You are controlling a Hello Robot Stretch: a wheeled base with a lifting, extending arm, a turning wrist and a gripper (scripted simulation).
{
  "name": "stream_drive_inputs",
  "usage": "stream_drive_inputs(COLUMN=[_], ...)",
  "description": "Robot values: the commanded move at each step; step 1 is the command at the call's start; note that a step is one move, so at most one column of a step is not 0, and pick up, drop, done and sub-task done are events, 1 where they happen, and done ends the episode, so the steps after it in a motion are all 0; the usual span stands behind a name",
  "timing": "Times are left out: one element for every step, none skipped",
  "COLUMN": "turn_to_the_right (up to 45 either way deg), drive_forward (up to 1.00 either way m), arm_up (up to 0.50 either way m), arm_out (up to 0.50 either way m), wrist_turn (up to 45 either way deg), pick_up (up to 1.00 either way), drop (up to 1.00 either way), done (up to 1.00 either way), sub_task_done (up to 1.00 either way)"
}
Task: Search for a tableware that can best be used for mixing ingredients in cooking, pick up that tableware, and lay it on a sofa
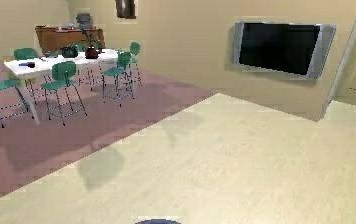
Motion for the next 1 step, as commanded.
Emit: stream_drive_inputs(turn_to_the_right=[-45.0], drive_forward=[0.00], arm_up=[0.00], arm_out=[0.00], wrist_turn=[0.0], pick_up=[0.00], drop=[0.00], done=[0.00], sub_task_done=[0.00])
